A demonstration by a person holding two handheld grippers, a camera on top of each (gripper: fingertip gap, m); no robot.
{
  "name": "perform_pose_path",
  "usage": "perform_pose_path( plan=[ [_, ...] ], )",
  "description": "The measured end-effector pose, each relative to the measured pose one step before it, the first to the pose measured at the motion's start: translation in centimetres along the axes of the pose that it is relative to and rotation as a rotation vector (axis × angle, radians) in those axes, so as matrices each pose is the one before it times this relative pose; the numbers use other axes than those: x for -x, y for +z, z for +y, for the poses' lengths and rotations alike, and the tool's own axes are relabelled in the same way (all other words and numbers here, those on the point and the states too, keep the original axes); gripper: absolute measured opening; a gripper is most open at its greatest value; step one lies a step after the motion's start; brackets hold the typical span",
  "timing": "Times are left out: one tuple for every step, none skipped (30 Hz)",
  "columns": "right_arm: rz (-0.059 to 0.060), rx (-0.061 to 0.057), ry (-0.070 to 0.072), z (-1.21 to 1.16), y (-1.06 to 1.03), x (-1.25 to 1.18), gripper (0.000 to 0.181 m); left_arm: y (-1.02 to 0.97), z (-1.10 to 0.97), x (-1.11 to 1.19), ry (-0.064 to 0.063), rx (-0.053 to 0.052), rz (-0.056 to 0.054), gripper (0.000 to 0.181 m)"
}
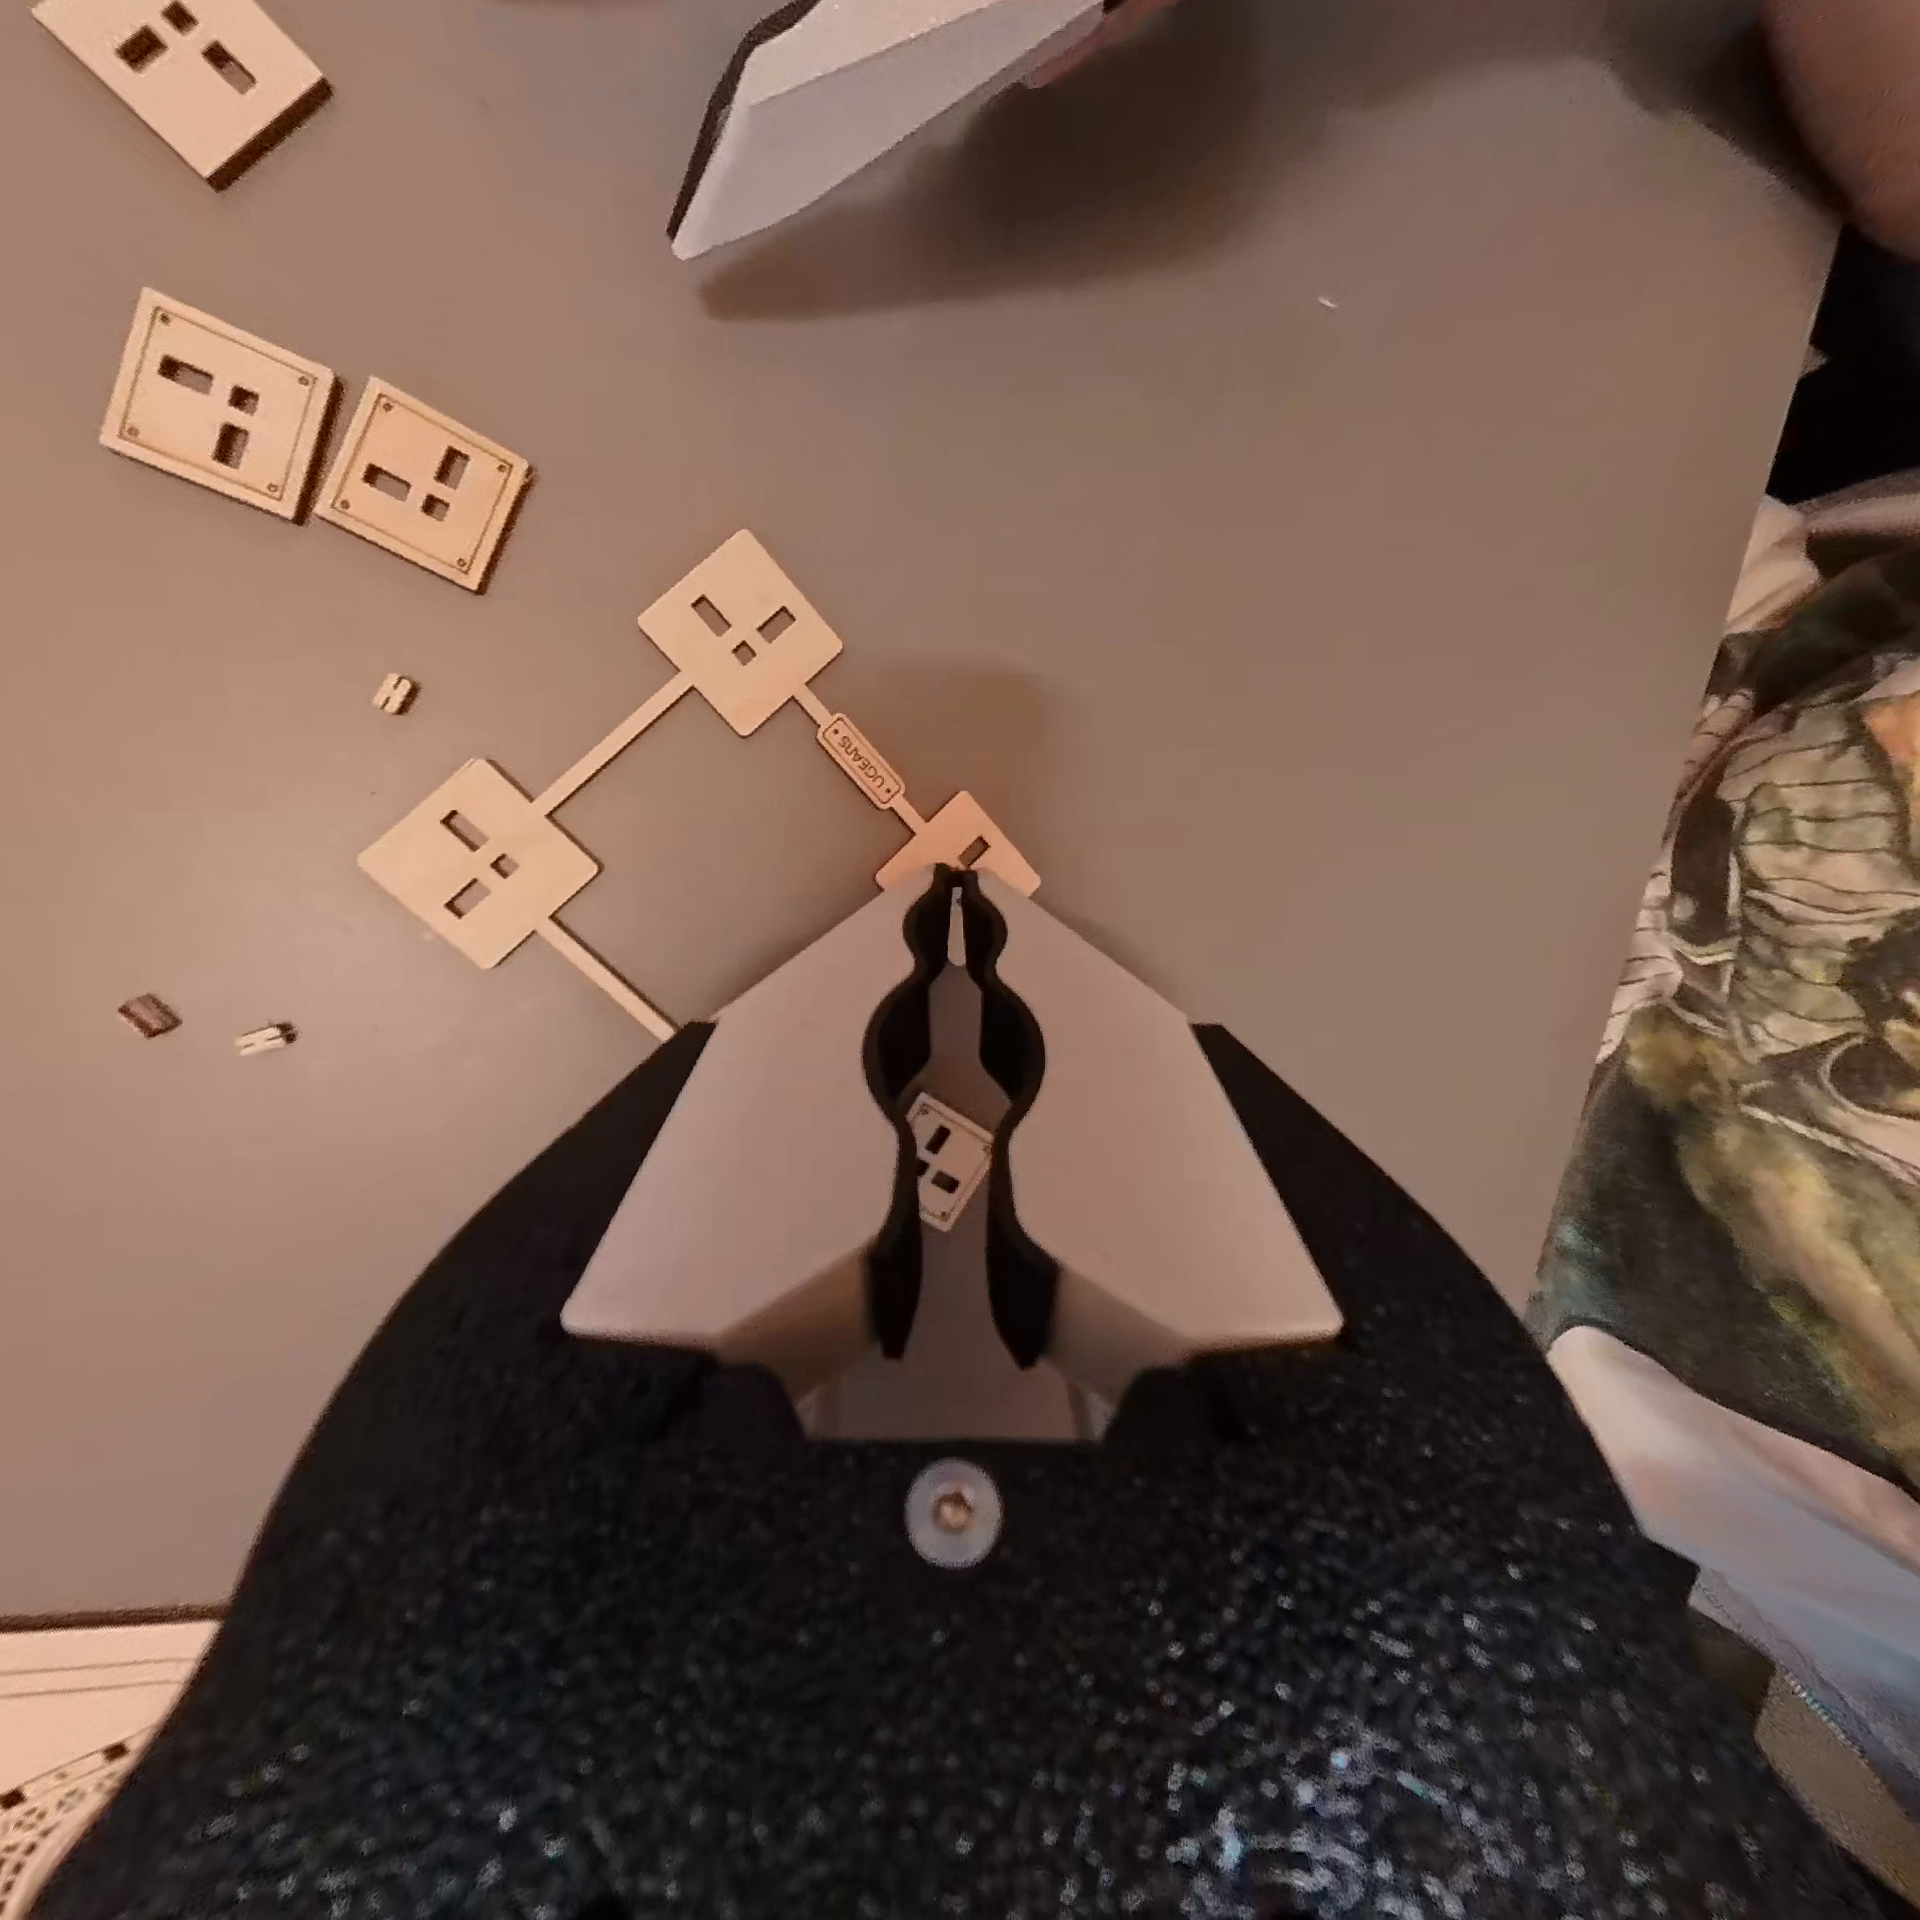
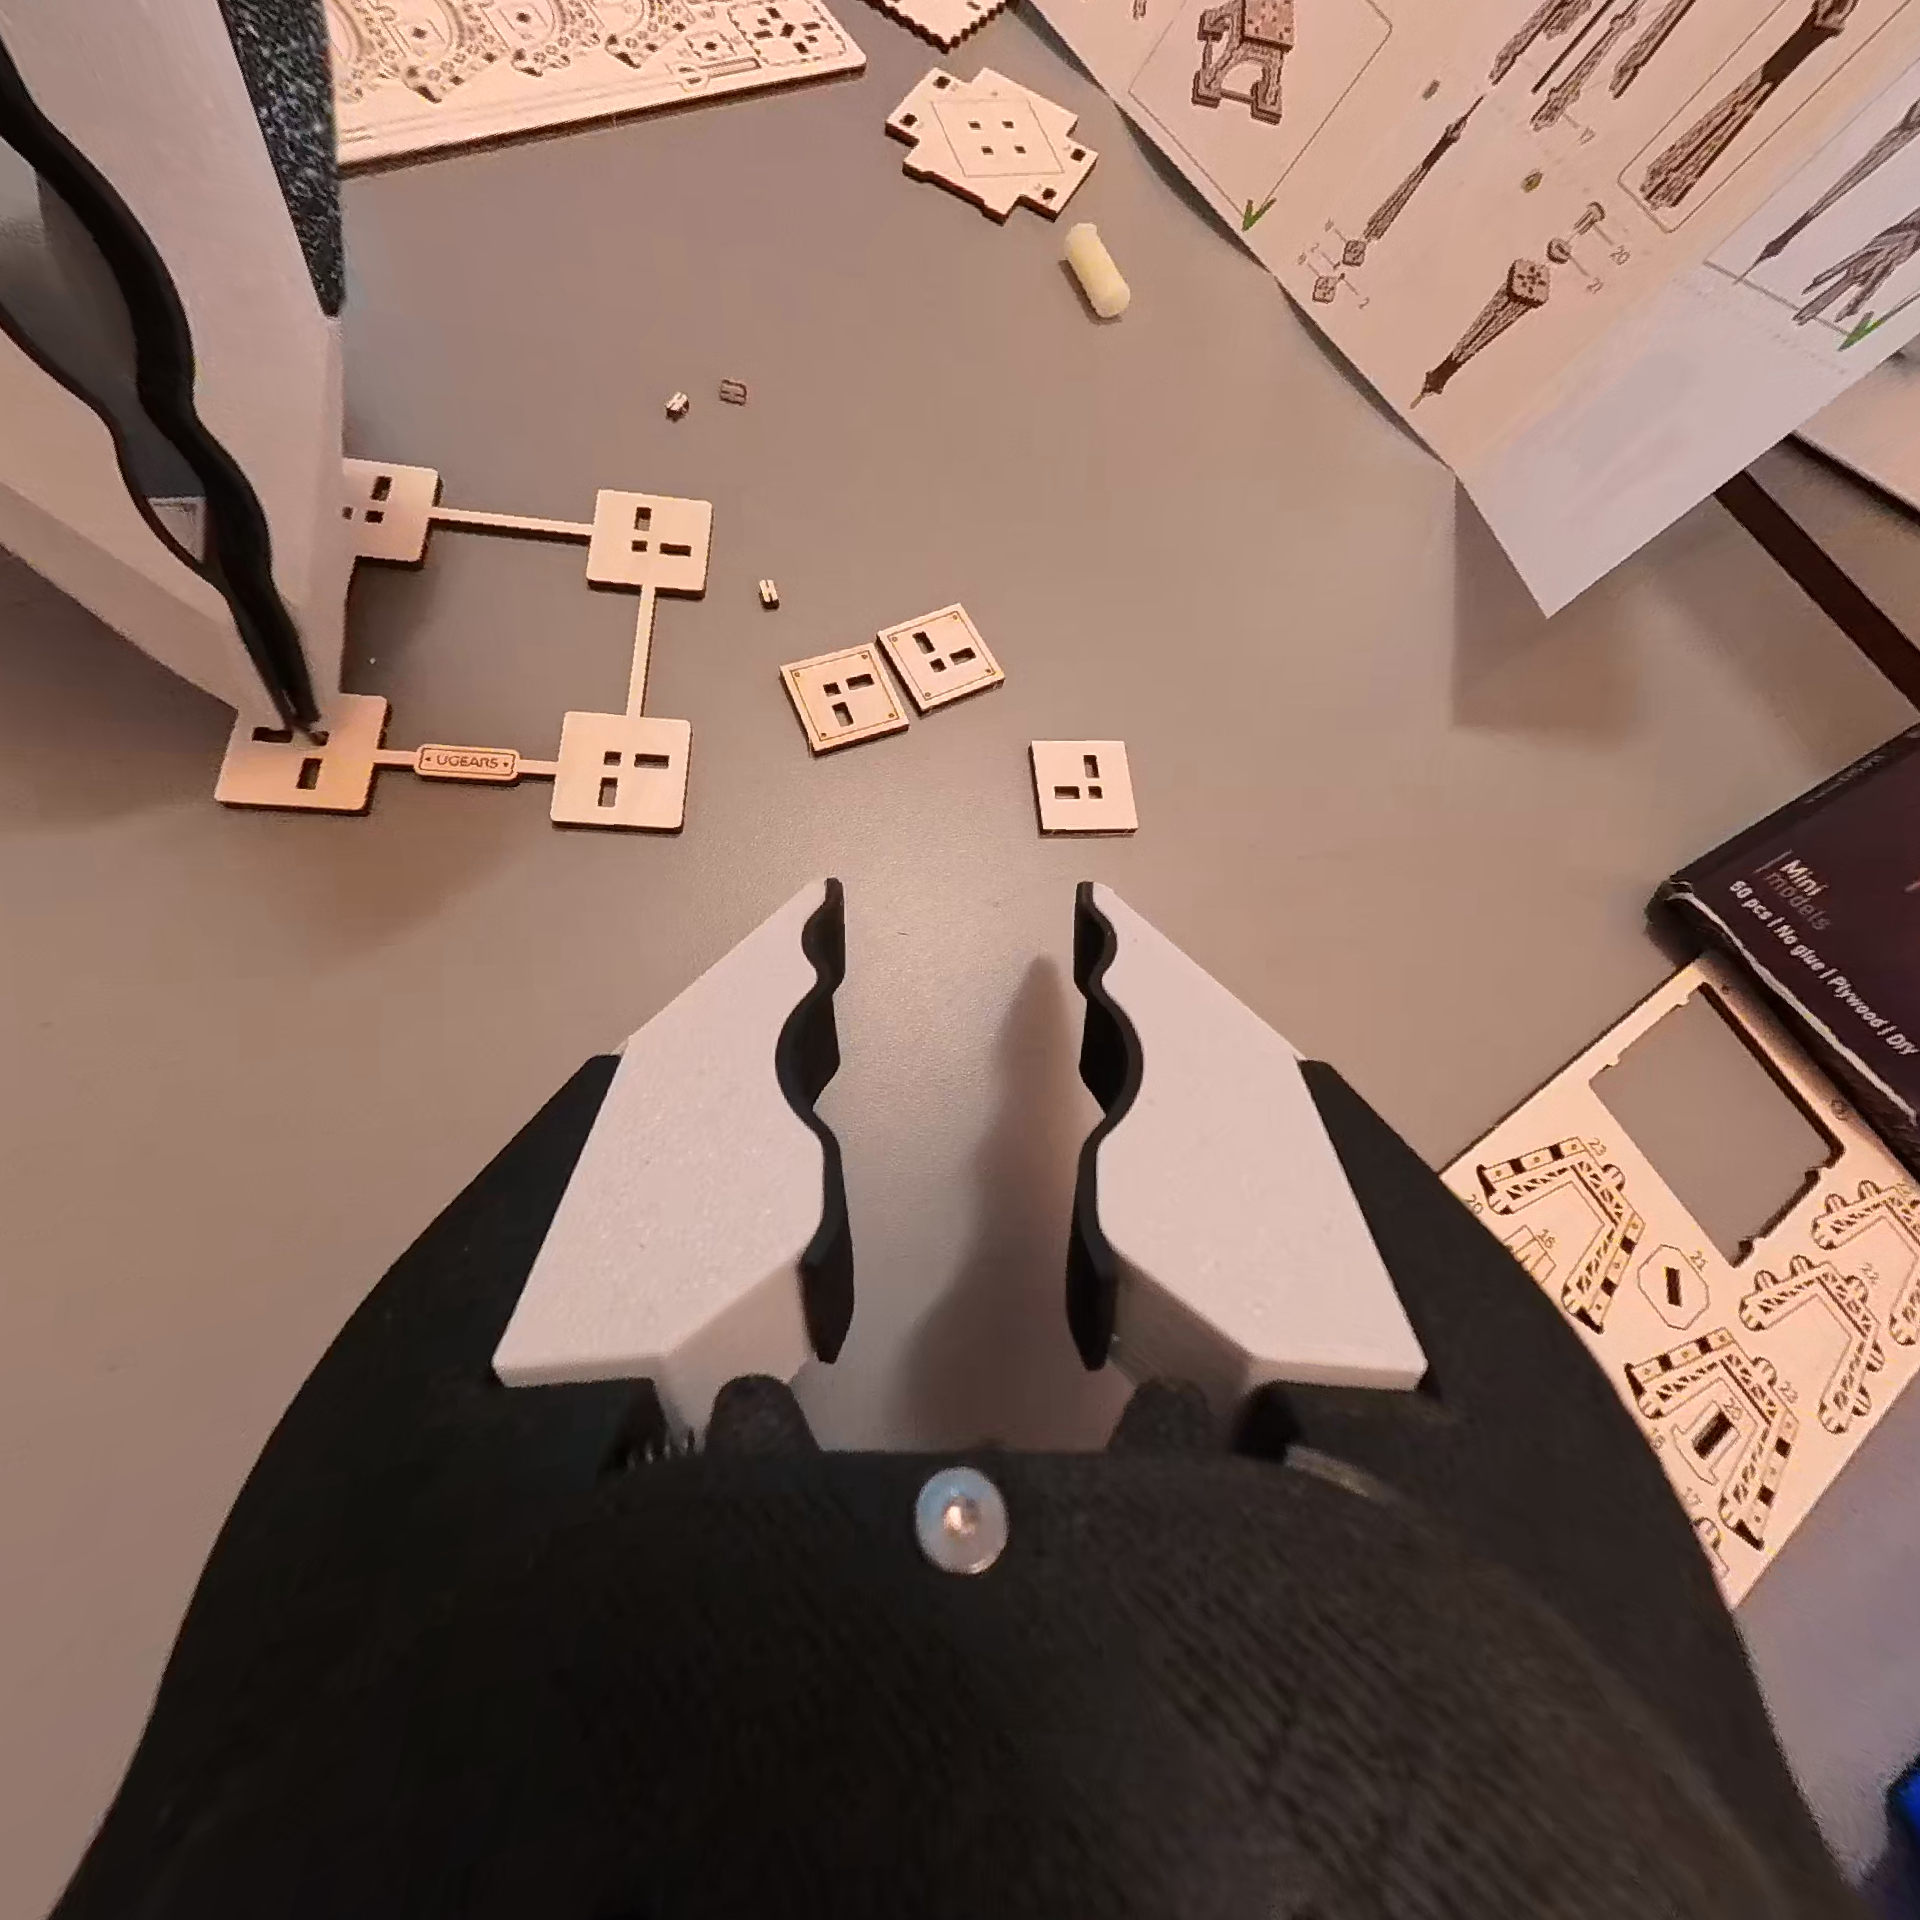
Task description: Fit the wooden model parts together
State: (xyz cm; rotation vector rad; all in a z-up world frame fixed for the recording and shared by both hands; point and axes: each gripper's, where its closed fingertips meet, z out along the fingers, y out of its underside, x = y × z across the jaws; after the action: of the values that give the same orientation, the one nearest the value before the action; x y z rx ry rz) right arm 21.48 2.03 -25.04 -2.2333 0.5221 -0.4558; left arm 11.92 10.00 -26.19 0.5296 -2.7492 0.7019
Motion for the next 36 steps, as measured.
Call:
perform_pose_path(
  plan=[
    [0.0009, 0.0009, 0.0016, 0.023, 0.007, -0.044, 0.043, 0.032, 0.036, 0.122, -0.0157, -0.0004, -0.0062, 0.0],
    [0.0005, 0.0001, 0.0012, 0.022, -0.003, -0.029, 0.043, 0.015, -0.025, 0.027, -0.0136, -0.0063, 0.0019, 0.0],
    [-0.001, -0.0002, 0.001, 0.011, -0.008, -0.011, 0.043, 0.021, -0.011, -0.009, -0.0164, -0.0065, 0.0047, 0.0],
    [0.0002, 0.0003, 0.002, 0.016, -0.006, -0.029, 0.043, -0.006, -0.014, 0.006, -0.027, -0.0056, 0.0026, 0.0],
    [0.0006, -0.0002, 0.0023, 0.008, -0.002, -0.032, 0.043, -0.005, 0.012, -0.016, -0.0342, -0.0028, 0.0015, 0.0],
    [0.0004, -0.0006, 0.0028, 0.003, 0.0, -0.027, 0.043, 0.007, 0.064, -0.115, -0.0324, -0.0011, 0.0047, 0.0],
    [0.0005, 0.001, 0.0024, 0.027, 0.001, -0.024, 0.043, 0.02, 0.02, -0.064, -0.0338, -0.006, 0.0001, 0.0],
    [0.0015, 0.0016, 0.0002, 0.043, 0.012, -0.024, 0.043, 0.004, -0.01, -0.005, -0.0344, -0.0099, -0.005, 0.0],
    [0.0024, 0.0017, -0.001, 0.025, 0.017, -0.035, 0.044, -0.024, 0.035, 0.027, -0.0257, -0.0077, -0.009, 0.0],
    [0.0011, 0.0012, -0.0008, 0.02, 0.016, -0.009, 0.044, -0.071, 0.042, 0.09, -0.0165, -0.0069, -0.0147, 0.0],
    [0.0002, 0.0, -0.0001, -0.01, 0.008, 0.016, 0.044, -0.078, 0.049, 0.126, -0.0154, -0.007, -0.0179, 0.0],
    [-0.0002, -0.001, -0.0002, -0.017, 0.008, 0.016, 0.044, -0.071, 0.023, 0.101, -0.0151, -0.0083, -0.015, 0.0],
    [-0.0006, -0.0001, 0.0002, -0.003, 0.014, 0.03, 0.044, -0.027, 0.06, 0.012, -0.0111, -0.0054, -0.0071, 0.0],
    [-0.0003, 0.0003, 0.0002, 0.0, 0.016, 0.017, 0.044, -0.028, 0.076, -0.029, -0.0084, -0.0035, -0.0022, 0.0],
    [-0.0005, -0.0003, -0.0006, -0.014, 0.01, 0.022, 0.044, -0.071, -0.071, 0.019, -0.0115, -0.0126, -0.0022, 0.0],
    [0.0003, -0.0008, -0.0002, -0.001, 0.007, 0.005, 0.044, -0.058, -0.118, -0.035, -0.0123, -0.0134, 0.0022, 0.0],
    [-0.0004, 0.0005, 0.0006, 0.007, 0.013, 0.008, 0.044, -0.01, 0.026, -0.073, -0.0099, -0.0029, 0.0056, 0.0],
    [-0.0004, 0.0, 0.0008, -0.002, 0.005, 0.002, 0.045, 0.039, 0.107, 0.06, -0.0052, 0.003, -0.0041, 0.0],
    [-0.0007, -0.0014, 0.0002, -0.018, -0.008, 0.013, 0.045, 0.063, 0.055, 0.123, -0.0037, 0.0002, -0.0077, 0.0],
    [-0.0005, -0.0012, 0.0005, -0.005, -0.004, 0.0, 0.045, 0.038, -0.008, -0.032, -0.0088, -0.0027, 0.002, 0.0],
    [-0.0002, -0.0005, 0.001, -0.011, -0.004, -0.006, 0.045, 0.022, 0.0, -0.05, -0.0058, -0.0012, 0.0029, 0.0],
    [0.0, -0.0011, 0.001, -0.006, 0.0, -0.012, 0.045, 0.002, -0.001, -0.009, -0.0039, -0.001, -0.0014, 0.0],
    [-0.0001, -0.0003, 0.0011, -0.001, 0.001, -0.005, 0.045, -0.014, 0.021, -0.091, -0.0032, 0.0014, 0.002, 0.0],
    [-0.0005, 0.0011, 0.0003, 0.032, 0.009, -0.01, 0.045, -0.043, -0.02, -0.164, -0.0017, -0.0016, 0.0047, 0.0],
    [0.001, 0.0017, -0.0001, 0.049, 0.01, -0.033, 0.045, -0.074, -0.096, -0.071, 0.0004, -0.0061, -0.0031, 0.0],
    [0.0023, 0.0019, -0.0008, 0.043, 0.003, -0.057, 0.045, -0.037, -0.044, 0.063, 0.0004, -0.0018, -0.0099, 0.0],
    [0.002, 0.0019, -0.0013, 0.046, -0.002, -0.047, 0.045, 0.046, 0.082, 0.154, 0.0002, 0.0074, -0.0101, 0.0],
    [0.0015, 0.0009, -0.0006, 0.01, -0.018, -0.032, 0.045, 0.12, 0.036, 0.09, -0.0041, 0.0034, -0.0008, 0.0],
    [0.0002, -0.0003, -0.0004, -0.004, -0.015, -0.004, 0.045, 0.11, -0.055, -0.187, -0.0104, -0.0043, 0.0202, 0.0],
    [0.0001, -0.0011, -0.0004, -0.034, -0.021, 0.009, 0.045, 0.107, 0.029, -0.18, -0.009, 0.0008, 0.0196, 0.0],
    [-0.0003, -0.0008, -0.0009, -0.02, -0.021, 0.021, 0.045, 0.039, -0.016, 0.052, -0.0048, -0.0033, 0.0015, 0.0],
    [0.0005, -0.0004, -0.0009, -0.018, -0.015, -0.007, 0.045, -0.003, -0.004, 0.024, -0.0026, -0.0017, -0.0005, 0.0],
    [0.0008, 0.0002, -0.0007, 0.017, -0.001, -0.019, 0.045, -0.001, -0.001, 0.007, -0.0004, -0.0009, -0.002, 0.0],
    [0.0006, 0.0007, 0.0, 0.022, 0.0, -0.02, 0.046, -0.005, 0.006, -0.004, -0.0003, 0.0002, -0.0028, 0.0],
    [0.0002, 0.0, 0.0013, 0.027, 0.009, -0.031, 0.046, 0.003, 0.001, 0.002, -0.0006, 0.0001, -0.0026, 0.0],
    [-0.0011, 0.0, 0.0024, 0.038, 0.027, -0.01, 0.046, -0.006, -0.022, 0.044, -0.0018, -0.0012, -0.0034, 0.0]
  ],
)
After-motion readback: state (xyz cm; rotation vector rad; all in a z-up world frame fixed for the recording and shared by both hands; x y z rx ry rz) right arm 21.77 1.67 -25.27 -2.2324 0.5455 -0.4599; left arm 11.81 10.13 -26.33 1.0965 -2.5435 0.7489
